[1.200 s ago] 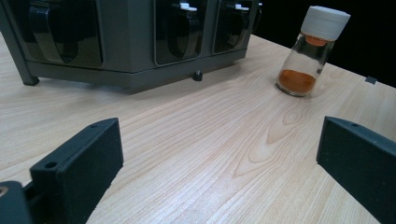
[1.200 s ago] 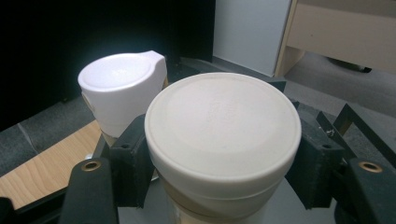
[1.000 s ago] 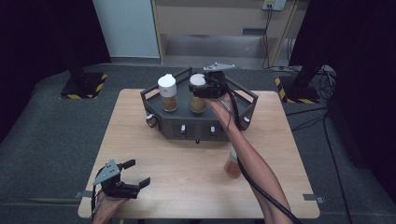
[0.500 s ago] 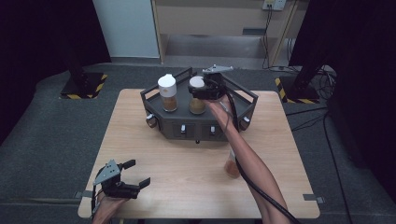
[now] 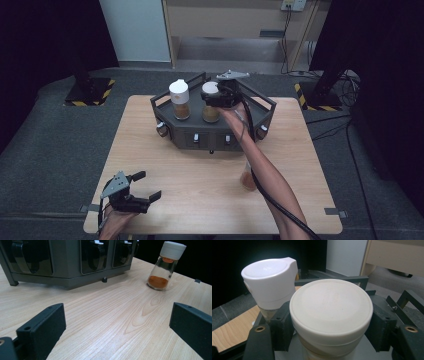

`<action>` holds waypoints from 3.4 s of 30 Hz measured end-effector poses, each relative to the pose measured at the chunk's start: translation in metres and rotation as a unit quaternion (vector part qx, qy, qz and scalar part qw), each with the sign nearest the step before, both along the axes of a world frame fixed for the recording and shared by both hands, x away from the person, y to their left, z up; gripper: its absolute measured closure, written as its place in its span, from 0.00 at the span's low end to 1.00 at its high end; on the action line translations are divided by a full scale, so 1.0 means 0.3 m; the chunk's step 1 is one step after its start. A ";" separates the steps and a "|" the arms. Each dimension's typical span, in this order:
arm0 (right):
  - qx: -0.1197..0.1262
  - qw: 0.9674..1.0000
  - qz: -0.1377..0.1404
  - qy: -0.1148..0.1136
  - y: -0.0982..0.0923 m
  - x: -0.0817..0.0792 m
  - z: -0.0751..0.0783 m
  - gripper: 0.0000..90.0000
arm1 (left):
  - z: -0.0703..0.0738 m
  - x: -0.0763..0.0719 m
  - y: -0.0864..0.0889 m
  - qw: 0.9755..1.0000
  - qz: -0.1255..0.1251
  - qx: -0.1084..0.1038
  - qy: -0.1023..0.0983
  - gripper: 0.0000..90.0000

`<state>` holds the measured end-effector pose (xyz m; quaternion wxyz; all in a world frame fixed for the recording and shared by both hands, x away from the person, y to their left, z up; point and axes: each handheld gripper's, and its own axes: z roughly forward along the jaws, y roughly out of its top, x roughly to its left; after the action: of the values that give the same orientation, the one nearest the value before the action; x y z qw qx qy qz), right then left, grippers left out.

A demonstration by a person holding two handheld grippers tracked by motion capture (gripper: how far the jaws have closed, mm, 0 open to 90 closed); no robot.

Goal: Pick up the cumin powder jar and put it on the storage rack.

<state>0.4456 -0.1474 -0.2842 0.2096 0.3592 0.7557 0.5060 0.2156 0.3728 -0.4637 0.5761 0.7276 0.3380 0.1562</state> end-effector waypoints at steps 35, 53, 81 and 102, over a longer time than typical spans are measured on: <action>-0.009 0.997 0.043 -0.071 -0.182 -0.246 0.164 0.12 | 0.003 0.008 -0.009 1.000 -0.017 0.006 -0.003 0.00; 0.014 0.995 0.074 -0.065 -0.393 -0.425 0.101 0.10 | 0.003 0.008 -0.008 1.000 -0.019 0.005 -0.004 0.00; 0.037 0.997 0.028 -0.062 -0.669 -0.744 -0.175 0.09 | 0.002 0.005 -0.009 1.000 -0.014 0.006 -0.007 0.00; 0.045 0.998 -0.018 -0.044 -0.741 -0.867 -0.376 0.09 | 0.001 0.002 -0.006 1.000 -0.012 0.005 -0.008 0.00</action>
<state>0.1854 -0.3696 -0.3971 0.2355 0.3589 0.7158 0.5507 0.2163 0.3708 -0.4636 0.5769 0.7334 0.3235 0.1569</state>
